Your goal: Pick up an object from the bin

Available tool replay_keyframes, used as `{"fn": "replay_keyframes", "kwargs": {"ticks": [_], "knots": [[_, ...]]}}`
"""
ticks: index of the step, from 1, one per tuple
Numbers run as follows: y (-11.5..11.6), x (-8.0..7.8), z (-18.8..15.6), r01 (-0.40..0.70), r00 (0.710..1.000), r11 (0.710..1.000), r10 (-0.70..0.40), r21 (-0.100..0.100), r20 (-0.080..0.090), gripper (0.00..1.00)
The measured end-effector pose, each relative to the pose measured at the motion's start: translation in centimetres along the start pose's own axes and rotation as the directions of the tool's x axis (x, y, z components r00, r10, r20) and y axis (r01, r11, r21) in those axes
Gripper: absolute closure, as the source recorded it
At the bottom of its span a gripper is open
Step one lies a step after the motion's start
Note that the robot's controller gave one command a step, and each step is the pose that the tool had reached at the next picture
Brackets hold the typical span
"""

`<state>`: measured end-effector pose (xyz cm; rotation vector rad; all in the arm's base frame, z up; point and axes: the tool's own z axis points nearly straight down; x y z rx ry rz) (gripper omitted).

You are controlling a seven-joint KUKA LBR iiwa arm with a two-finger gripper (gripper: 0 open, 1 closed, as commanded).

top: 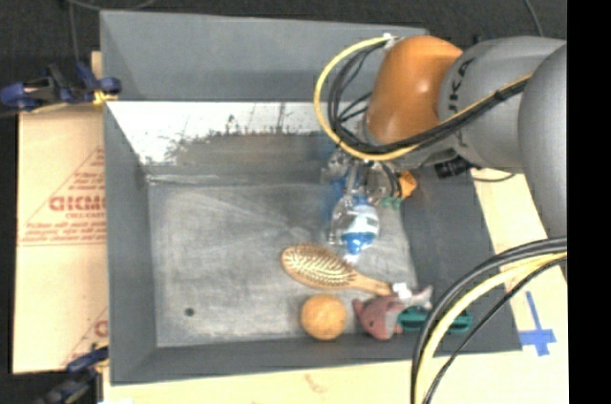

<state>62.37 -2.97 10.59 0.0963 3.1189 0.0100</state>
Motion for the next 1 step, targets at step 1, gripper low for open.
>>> {"fn": "replay_keyframes", "kwargs": {"ticks": [1], "knots": [[1.95,0.68,1.37,-0.054,0.998,0.998,0.054,0.007,-0.017,1.00]]}}
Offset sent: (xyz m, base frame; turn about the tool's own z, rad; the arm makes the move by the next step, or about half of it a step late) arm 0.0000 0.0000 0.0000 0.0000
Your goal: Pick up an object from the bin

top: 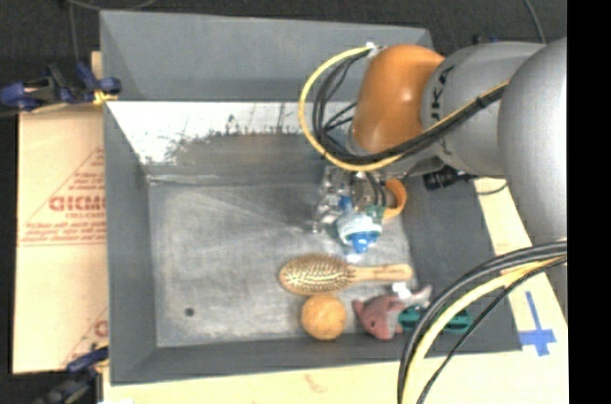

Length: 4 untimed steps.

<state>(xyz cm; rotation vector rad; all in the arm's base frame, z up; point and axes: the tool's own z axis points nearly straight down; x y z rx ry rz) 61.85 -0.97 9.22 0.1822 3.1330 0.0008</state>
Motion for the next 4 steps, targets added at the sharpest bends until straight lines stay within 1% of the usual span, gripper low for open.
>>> {"fn": "replay_keyframes", "kwargs": {"ticks": [1,2,3,4], "knots": [[0.0,0.0,0.0,0.000,1.000,1.000,0.000,0.000,0.000,1.00],[0.0,0.2,-0.5,0.002,1.000,1.000,-0.002,0.001,-0.005,1.00],[2.2,3.5,1.7,0.035,0.999,0.999,-0.035,0.002,0.010,1.00],[2.2,3.5,1.7,0.035,0.999,0.999,-0.035,0.002,0.010,1.00]]}}
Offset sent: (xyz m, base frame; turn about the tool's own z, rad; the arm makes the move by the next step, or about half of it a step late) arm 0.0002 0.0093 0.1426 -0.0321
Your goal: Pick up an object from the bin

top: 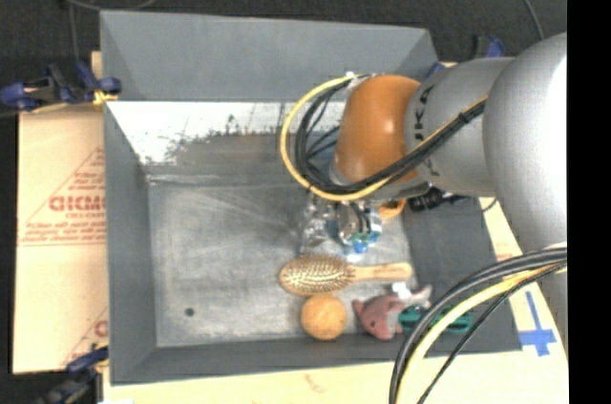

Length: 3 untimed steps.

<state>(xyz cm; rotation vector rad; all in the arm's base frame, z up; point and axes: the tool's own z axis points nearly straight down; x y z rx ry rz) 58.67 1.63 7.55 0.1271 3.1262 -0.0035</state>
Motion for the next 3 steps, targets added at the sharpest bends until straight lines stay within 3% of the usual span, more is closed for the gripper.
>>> {"fn": "replay_keyframes", "kwargs": {"ticks": [1,2,3], "knots": [[-0.6,0.6,-14.5,-0.098,0.995,0.995,0.098,-0.001,-0.012,0.00],[-0.6,0.5,-15.3,-0.101,0.995,0.995,0.101,-0.002,-0.007,0.00],[-3.8,7.9,-4.3,0.063,0.998,0.998,-0.063,-0.001,-0.018,1.00]]}}
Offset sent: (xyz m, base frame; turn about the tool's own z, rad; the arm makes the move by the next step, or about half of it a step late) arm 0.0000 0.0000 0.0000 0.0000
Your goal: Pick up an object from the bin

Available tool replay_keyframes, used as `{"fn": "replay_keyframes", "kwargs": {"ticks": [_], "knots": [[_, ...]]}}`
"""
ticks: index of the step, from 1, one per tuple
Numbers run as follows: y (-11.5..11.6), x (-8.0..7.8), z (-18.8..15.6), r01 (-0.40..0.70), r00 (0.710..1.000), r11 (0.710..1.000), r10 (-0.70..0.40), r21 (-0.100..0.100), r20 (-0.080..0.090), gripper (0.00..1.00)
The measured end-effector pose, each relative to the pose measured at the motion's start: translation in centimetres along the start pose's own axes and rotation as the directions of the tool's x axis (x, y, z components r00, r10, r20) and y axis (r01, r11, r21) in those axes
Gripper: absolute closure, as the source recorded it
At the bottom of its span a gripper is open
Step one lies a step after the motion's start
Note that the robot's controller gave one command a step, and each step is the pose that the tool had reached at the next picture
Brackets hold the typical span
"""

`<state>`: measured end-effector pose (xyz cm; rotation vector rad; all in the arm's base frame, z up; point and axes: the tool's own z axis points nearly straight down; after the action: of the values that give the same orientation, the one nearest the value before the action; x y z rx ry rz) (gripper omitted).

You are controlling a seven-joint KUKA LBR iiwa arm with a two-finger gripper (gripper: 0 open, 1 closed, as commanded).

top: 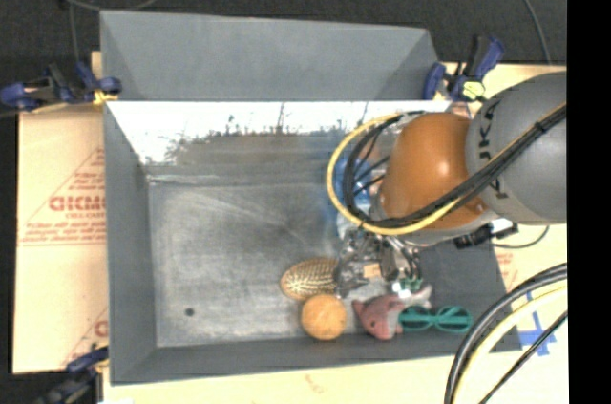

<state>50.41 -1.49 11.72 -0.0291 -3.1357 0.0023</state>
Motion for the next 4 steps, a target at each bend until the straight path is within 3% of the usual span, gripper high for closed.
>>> {"fn": "replay_keyframes", "kwargs": {"ticks": [1,2,3,4], "knots": [[0.1,-0.3,-0.3,0.000,1.000,1.000,0.000,0.000,0.008,1.00],[0.7,0.6,-4.3,0.003,1.000,1.000,-0.003,-0.001,-0.001,1.00],[0.3,-0.2,-10.1,0.017,1.000,1.000,-0.017,0.000,0.007,1.00],[1.4,1.5,0.8,0.039,0.999,0.999,-0.039,0.001,0.009,0.00]]}}
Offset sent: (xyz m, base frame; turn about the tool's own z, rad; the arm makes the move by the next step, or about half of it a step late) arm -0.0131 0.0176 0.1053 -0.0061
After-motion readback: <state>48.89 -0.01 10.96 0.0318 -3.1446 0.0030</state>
